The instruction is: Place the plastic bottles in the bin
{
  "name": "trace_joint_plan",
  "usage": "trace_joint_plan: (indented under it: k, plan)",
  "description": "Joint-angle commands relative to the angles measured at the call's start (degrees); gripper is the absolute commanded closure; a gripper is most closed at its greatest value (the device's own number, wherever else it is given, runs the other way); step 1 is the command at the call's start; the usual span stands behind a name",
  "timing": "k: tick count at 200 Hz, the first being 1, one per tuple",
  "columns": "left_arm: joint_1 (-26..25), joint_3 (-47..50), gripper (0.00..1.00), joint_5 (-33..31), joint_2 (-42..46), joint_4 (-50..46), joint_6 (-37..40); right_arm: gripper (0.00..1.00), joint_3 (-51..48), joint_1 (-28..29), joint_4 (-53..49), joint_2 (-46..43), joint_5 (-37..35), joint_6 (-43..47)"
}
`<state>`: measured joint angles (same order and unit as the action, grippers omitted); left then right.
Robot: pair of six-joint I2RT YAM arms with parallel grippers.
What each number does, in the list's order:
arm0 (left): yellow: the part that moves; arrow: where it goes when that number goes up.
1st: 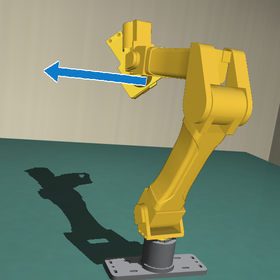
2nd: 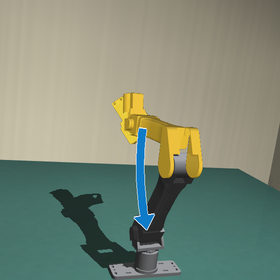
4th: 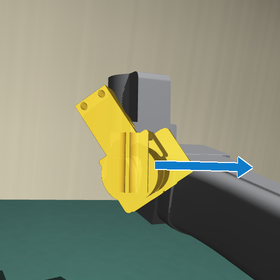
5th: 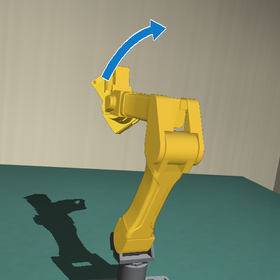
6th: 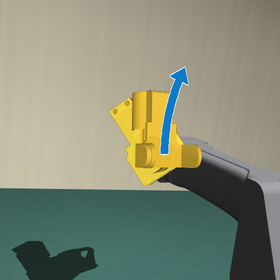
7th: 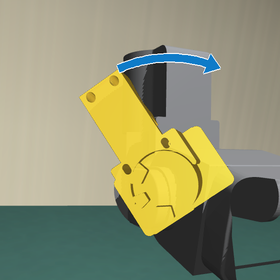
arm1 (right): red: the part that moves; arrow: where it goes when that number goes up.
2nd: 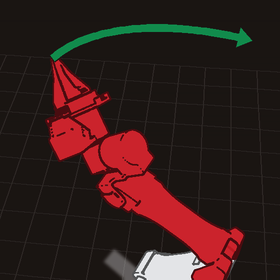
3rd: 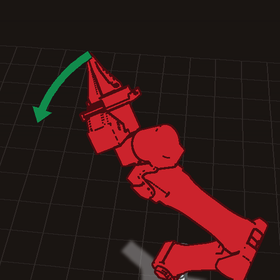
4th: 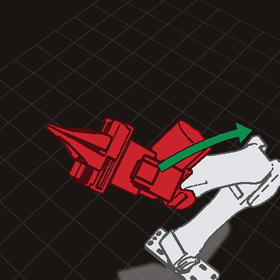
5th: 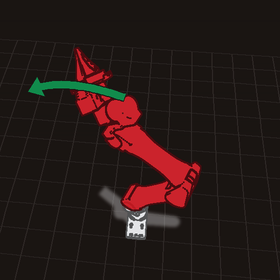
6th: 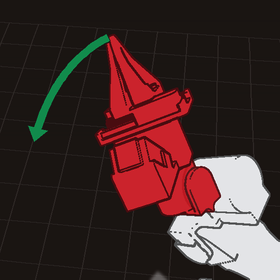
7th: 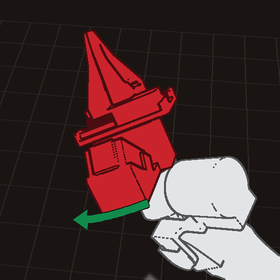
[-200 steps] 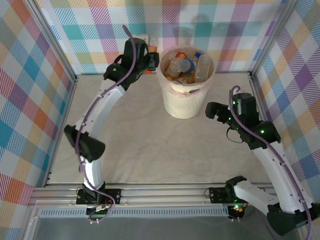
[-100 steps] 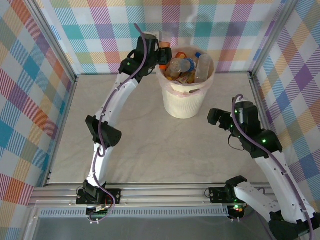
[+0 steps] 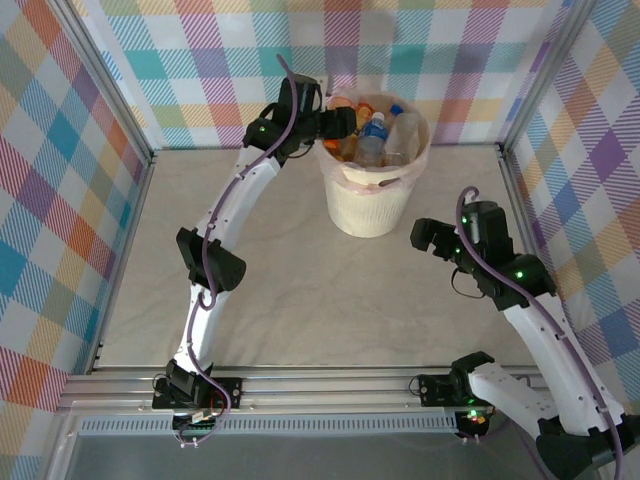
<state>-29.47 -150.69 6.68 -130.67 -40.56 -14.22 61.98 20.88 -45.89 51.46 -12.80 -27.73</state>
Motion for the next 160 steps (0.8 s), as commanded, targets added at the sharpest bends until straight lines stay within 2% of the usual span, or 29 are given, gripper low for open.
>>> trace_joint_plan:
  k: [1, 37, 115, 160]
  plan:
    - [-0.06, -1.42, 0.28, 1.92, 0.29, -2.33, 2.54, 0.0, 0.26, 0.13, 1.45, 1.49, 1.45, -0.48]
    - [-0.06, -1.44, 0.22, 3.58, 0.81, -1.4, 3.48, 0.0, -0.35, 0.16, 2.42, 1.72, 1.42, -0.75]
    - [-1.34, -1.38, 0.25, 10.4, 1.66, 1.35, 2.69, 0.0, -0.36, 0.12, 3.35, 4.18, 1.99, -0.56]
    - [-2.77, -1.44, 0.23, 9.65, 2.35, 1.53, 3.89, 0.0, -0.34, 0.2, 3.61, 4.79, 2.11, -0.51]
